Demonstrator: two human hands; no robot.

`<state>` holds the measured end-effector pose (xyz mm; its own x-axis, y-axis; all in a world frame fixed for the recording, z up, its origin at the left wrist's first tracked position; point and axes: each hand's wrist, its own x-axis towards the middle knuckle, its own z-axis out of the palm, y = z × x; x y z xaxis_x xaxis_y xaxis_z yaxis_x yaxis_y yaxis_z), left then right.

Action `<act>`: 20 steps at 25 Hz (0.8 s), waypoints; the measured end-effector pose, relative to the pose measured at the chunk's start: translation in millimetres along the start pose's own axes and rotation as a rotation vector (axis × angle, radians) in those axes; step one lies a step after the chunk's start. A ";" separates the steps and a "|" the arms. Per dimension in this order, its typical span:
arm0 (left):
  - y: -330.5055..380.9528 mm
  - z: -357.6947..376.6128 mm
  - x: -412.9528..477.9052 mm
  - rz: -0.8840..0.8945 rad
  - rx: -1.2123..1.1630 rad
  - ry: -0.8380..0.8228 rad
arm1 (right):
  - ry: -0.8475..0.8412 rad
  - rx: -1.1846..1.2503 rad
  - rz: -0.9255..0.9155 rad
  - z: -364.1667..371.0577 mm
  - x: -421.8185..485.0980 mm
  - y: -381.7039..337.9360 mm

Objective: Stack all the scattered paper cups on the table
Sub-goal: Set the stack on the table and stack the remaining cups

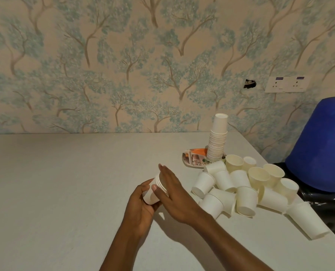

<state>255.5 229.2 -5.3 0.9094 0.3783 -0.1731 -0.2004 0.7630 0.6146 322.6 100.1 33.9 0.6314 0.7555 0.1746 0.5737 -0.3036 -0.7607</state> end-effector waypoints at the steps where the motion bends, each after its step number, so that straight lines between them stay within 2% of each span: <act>1: -0.4 -1.4 -5.3 0.011 -0.023 0.019 | 0.014 0.003 0.029 -1.8 -5.6 2.4; 3: 0.0 -7.7 -13.9 0.048 -0.076 0.078 | 0.068 -0.132 0.072 -16.2 -16.9 8.4; 5: 1.1 -17.0 -21.3 0.082 -0.094 0.128 | 0.067 -0.388 0.064 -30.9 -31.3 17.5; 9: 2.8 -27.8 -34.6 0.097 -0.134 0.180 | -0.156 -0.821 0.012 -36.3 -53.5 29.9; 12: 0.7 -31.6 -46.0 0.102 -0.132 0.199 | -0.162 -0.951 -0.054 -29.5 -56.3 30.3; 14: -0.7 -35.1 -54.6 0.098 -0.137 0.200 | -0.062 -0.841 -0.078 -30.0 -58.2 26.5; 18: -3.1 -31.8 -67.2 0.083 -0.107 0.198 | 0.163 -0.287 -0.111 -39.3 -59.8 2.8; 20: -5.6 -28.3 -71.8 0.085 -0.088 0.197 | 0.230 -0.161 -0.148 -41.3 -57.3 -9.4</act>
<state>181.0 212.7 -18.2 0.8008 0.5314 -0.2762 -0.3120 0.7638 0.5651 302.6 35.7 56.9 0.6254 0.6532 0.4268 0.7319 -0.3014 -0.6112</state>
